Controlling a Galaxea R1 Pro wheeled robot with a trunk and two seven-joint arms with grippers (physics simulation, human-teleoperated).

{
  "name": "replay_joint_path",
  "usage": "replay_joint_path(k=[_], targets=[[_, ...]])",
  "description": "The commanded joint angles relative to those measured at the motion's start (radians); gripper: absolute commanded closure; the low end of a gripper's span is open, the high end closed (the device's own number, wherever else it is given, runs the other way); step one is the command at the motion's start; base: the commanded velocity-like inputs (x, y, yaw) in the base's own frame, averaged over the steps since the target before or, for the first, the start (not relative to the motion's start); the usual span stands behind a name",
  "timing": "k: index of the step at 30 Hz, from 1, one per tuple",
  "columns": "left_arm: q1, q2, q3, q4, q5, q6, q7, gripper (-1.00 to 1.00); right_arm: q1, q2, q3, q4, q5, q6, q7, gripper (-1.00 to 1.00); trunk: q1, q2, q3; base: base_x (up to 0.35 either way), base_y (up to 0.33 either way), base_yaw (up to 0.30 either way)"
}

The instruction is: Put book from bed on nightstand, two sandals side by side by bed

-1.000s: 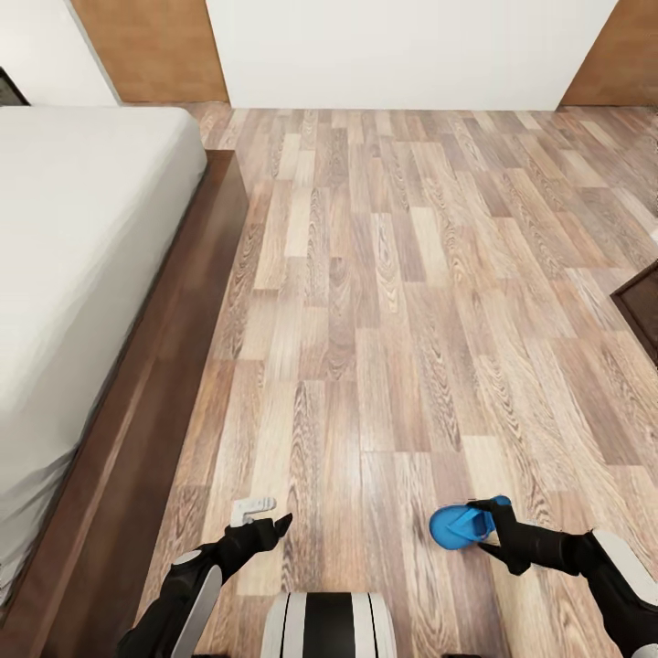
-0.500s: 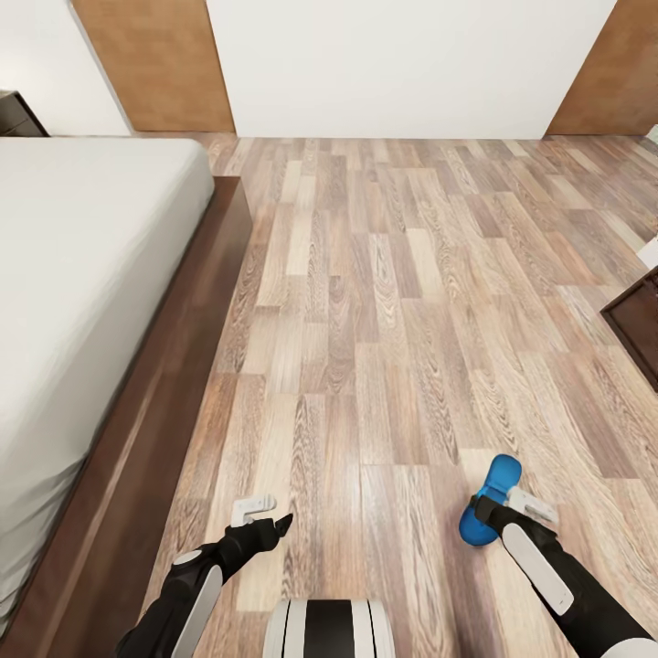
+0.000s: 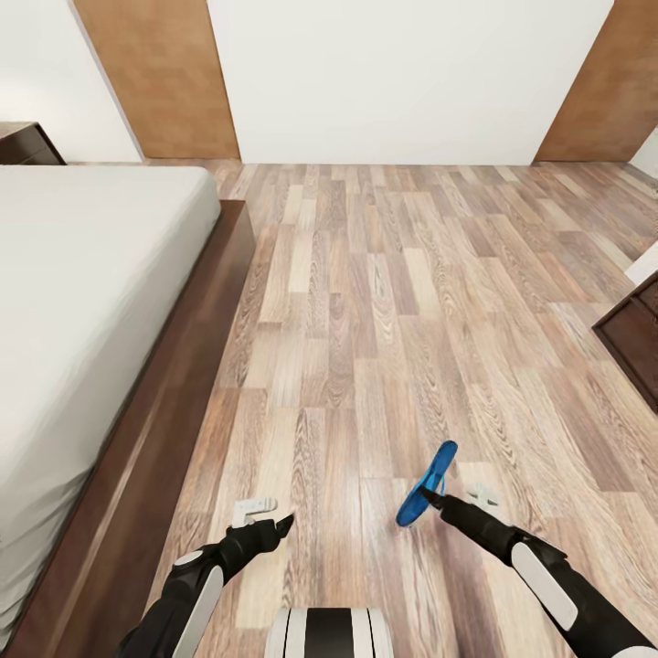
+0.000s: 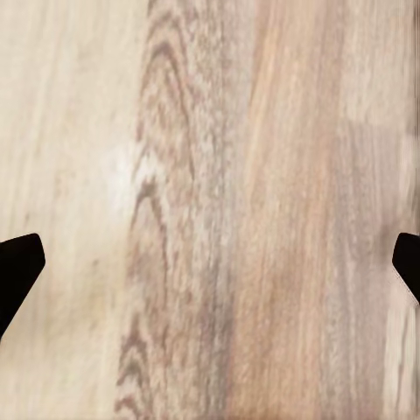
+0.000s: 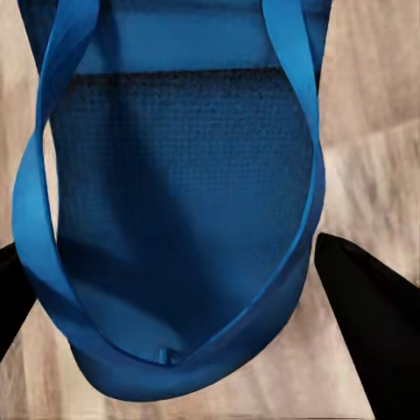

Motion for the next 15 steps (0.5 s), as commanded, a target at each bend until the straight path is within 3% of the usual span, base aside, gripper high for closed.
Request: replay_joint_path(k=[1,4,5,7,10,11,15], targets=[[0.000,0.000,0.000,-0.001,0.005,0.006,-0.001,-1.00,0.000,-0.001,0.002,0.034,-0.009,0.005,0.063,1.00,-0.001,0.000,0.003,0.000,0.000,0.000],[0.000,0.000,0.000,-0.001,0.005,0.006,-0.007,-1.00,0.000,-0.001,0.000,0.134,-0.009,0.005,0.188,1.00,-0.002,0.001,0.015,0.000,0.000,0.000],[0.001,0.002,0.001,-0.001,0.005,0.006,-0.028,-1.00,0.000,-0.002,-0.003,0.224,-0.009,0.005,0.283,1.00,-0.002,0.001,0.019,0.000,0.000,0.000],[0.002,0.006,0.001,-0.001,0.005,0.006,-0.069,-1.00,0.000,-0.005,-0.005,0.312,-0.009,0.003,0.370,1.00,-0.003,0.001,0.027,0.000,0.000,0.000],[0.004,0.025,0.003,0.000,0.004,0.006,-0.166,-1.00,0.000,-0.053,-0.005,0.418,-0.007,-0.006,0.485,1.00,-0.005,0.002,0.038,0.000,0.000,0.000],[0.005,0.031,0.003,0.001,0.003,0.006,-0.186,-1.00,0.000,-0.076,-0.002,0.433,-0.006,-0.009,0.503,1.00,-0.005,0.002,0.042,0.000,0.000,0.000],[0.009,0.041,0.003,0.013,0.003,0.002,-0.216,-1.00,0.000,-0.129,0.002,0.494,-0.004,-0.060,0.528,1.00,-0.007,0.003,0.057,0.000,0.000,0.000]])
